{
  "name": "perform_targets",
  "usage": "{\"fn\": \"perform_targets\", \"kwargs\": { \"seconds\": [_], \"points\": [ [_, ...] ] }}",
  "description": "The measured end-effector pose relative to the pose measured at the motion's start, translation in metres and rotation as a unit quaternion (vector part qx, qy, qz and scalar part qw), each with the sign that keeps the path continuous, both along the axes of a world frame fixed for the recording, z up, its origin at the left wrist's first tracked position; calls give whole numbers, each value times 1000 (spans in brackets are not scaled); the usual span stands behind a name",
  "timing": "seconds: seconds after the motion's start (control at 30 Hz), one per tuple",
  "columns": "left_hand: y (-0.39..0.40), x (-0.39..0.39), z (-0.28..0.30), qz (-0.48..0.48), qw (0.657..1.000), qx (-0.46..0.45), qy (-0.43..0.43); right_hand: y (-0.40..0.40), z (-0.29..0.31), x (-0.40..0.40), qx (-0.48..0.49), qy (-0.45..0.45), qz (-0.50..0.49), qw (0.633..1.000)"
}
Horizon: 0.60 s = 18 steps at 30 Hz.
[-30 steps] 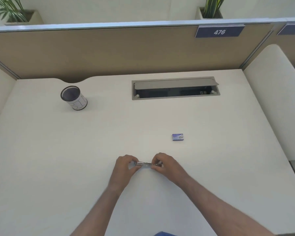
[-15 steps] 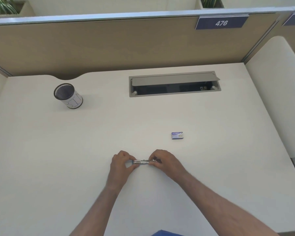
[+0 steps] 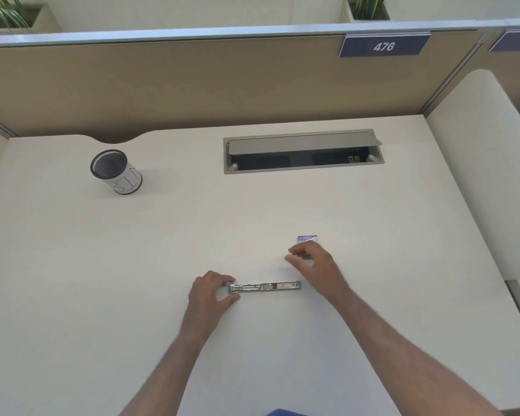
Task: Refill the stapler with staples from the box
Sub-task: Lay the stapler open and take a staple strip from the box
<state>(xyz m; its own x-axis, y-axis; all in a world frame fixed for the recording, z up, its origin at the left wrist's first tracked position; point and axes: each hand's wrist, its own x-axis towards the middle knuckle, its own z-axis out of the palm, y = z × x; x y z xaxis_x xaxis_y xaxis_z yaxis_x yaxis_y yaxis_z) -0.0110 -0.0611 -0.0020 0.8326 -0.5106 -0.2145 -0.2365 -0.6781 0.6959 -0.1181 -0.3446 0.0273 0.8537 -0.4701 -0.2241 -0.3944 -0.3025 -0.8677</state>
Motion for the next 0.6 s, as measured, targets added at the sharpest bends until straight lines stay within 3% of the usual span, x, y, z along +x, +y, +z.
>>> {"fn": "perform_targets", "kwargs": {
  "seconds": [0.13,0.23,0.33,0.5,0.6],
  "points": [
    [1,-1,2,-6,1000,-6,-11,-31,-3,-1,-115,-15,-11,993],
    [0,-3,7,4,1000,-17,-11,-53,-14,-1,-238,64,11,969],
    [-2,-4,15,18,999,-32,35,-58,-20,-2,-230,154,38,960],
    [-17,2,38,54,986,-85,131,-55,-15,5,-246,137,47,958],
    [-30,6,52,90,979,-119,135,-50,-13,4,-233,126,44,963]
  ]
}}
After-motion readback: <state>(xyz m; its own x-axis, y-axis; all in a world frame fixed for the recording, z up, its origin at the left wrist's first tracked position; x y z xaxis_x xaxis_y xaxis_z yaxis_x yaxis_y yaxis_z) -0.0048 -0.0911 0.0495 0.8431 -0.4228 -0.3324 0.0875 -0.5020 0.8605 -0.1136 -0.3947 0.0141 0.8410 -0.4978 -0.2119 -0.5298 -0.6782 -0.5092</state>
